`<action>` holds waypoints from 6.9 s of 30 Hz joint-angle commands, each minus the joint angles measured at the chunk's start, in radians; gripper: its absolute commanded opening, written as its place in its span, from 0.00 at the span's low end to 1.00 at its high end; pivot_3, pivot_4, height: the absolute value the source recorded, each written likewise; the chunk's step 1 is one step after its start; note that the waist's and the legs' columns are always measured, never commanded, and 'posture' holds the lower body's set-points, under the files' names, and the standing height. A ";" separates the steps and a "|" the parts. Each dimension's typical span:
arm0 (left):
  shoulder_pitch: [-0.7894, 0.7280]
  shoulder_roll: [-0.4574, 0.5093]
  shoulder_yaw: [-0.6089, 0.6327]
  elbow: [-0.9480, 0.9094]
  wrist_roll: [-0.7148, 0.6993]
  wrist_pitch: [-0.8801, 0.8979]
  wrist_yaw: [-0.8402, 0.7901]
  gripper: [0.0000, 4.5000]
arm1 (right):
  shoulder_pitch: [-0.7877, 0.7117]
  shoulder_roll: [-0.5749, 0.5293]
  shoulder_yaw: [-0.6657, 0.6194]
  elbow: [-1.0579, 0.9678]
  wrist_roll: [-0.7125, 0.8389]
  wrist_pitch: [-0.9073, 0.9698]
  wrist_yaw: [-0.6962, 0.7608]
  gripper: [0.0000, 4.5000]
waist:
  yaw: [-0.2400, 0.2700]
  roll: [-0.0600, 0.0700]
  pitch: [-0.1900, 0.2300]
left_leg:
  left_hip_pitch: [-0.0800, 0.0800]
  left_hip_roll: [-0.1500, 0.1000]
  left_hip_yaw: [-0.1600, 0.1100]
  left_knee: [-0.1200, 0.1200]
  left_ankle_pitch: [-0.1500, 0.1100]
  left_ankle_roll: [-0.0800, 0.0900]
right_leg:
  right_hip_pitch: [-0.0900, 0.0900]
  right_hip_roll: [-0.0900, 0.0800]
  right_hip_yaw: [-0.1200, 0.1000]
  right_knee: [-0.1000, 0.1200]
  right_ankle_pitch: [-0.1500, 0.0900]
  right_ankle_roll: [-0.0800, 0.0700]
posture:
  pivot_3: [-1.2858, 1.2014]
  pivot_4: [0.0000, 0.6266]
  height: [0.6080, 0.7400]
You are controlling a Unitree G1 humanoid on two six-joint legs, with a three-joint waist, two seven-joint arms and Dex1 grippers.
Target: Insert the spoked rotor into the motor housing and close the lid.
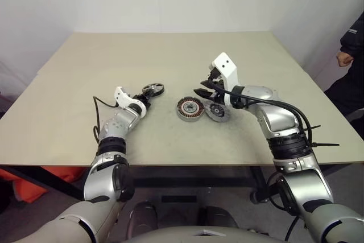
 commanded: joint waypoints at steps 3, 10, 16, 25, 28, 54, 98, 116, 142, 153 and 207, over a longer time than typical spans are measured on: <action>-0.065 0.011 0.034 0.088 -0.016 -0.035 -0.017 0.54 | -0.017 -0.019 -0.030 -0.036 0.019 -0.011 -0.019 0.44 | 0.002 0.000 0.000 | 0.000 0.000 0.000 0.000 0.000 0.000 | 0.000 0.000 0.000 0.000 -0.001 0.001 | 0.52 0.00 1.00; -0.065 0.010 0.068 0.120 -0.031 -0.043 -0.010 0.41 | -0.024 -0.023 -0.029 -0.014 0.018 -0.020 -0.028 0.45 | 0.003 0.000 0.000 | 0.000 0.000 0.000 0.000 0.000 0.000 | 0.000 -0.001 0.000 0.000 0.000 0.001 | 0.52 0.00 1.00; -0.061 0.008 0.078 0.119 -0.032 -0.040 -0.004 0.41 | -0.032 -0.017 -0.021 -0.002 0.019 -0.026 -0.032 0.45 | 0.003 0.000 0.000 | 0.000 0.000 0.000 0.000 0.000 0.000 | 0.000 -0.001 0.000 0.000 0.000 0.001 | 0.52 0.00 1.00; -0.056 0.002 0.070 0.109 -0.030 -0.033 -0.022 0.14 | -0.038 -0.012 -0.017 0.020 0.010 -0.037 -0.044 0.45 | 0.003 0.000 0.000 | 0.002 0.000 0.000 0.000 0.000 0.000 | 0.001 -0.001 0.000 0.000 0.000 0.002 | 0.52 0.00 1.00; -0.054 0.003 0.062 0.104 -0.027 -0.028 -0.026 0.14 | -0.038 -0.011 -0.017 0.026 0.009 -0.041 -0.047 0.45 | 0.003 0.000 0.000 | 0.003 0.000 0.000 0.000 0.000 0.000 | 0.002 -0.001 0.000 0.000 -0.003 0.006 | 0.52 0.00 1.00; 0.087 -0.095 -0.049 -0.434 -0.335 0.568 -0.016 0.14 | 0.220 -0.272 0.009 -0.121 -0.034 -0.075 0.047 0.45 | 0.020 -0.002 0.002 | -0.002 0.000 0.001 0.000 -0.001 0.001 | -0.002 -0.002 0.000 -0.001 -0.003 0.006 | 0.52 0.00 1.00; 0.111 -0.093 -0.094 -0.241 -0.209 0.523 -0.106 0.14 | 0.304 -0.306 0.011 -0.306 0.083 -0.068 0.150 0.45 | 0.023 -0.002 0.002 | -0.003 0.000 0.001 0.000 -0.001 0.002 | -0.001 -0.002 -0.001 -0.004 -0.003 0.009 | 0.52 0.00 1.00; 0.128 -0.082 -0.110 -0.287 -0.191 0.497 -0.138 0.45 | 0.295 -0.292 0.021 -0.307 0.081 -0.072 0.144 0.45 | 0.021 -0.002 0.002 | 0.000 0.000 0.001 0.000 -0.001 0.002 | 0.002 -0.002 -0.001 -0.004 -0.004 0.009 | 0.52 0.00 1.00; 0.335 -0.042 -0.065 -0.630 -0.363 0.505 -0.134 0.45 | 0.056 -0.023 0.050 0.048 0.027 -0.128 -0.001 0.45 | 0.012 -0.002 0.002 | -0.001 0.000 0.001 -0.002 -0.001 0.002 | 0.000 -0.002 -0.001 -0.004 -0.004 0.008 | 0.52 0.00 1.00; 0.381 -0.038 -0.068 -0.681 -0.390 0.477 -0.097 0.45 | 0.040 -0.002 0.062 0.095 0.009 -0.158 0.012 0.45 | -0.003 -0.002 0.002 | -0.002 0.000 0.001 -0.002 -0.001 0.001 | 0.000 -0.001 -0.001 -0.004 -0.004 0.008 | 0.52 0.00 1.00; 0.404 -0.008 -0.118 -0.660 -0.375 0.421 -0.099 0.46 | 0.003 0.032 0.043 0.092 0.018 -0.141 0.019 0.08 | -0.006 -0.002 0.002 | 0.000 0.000 0.001 -0.002 0.000 0.000 | 0.001 -0.001 0.000 -0.002 -0.003 0.008 | 0.52 0.00 1.00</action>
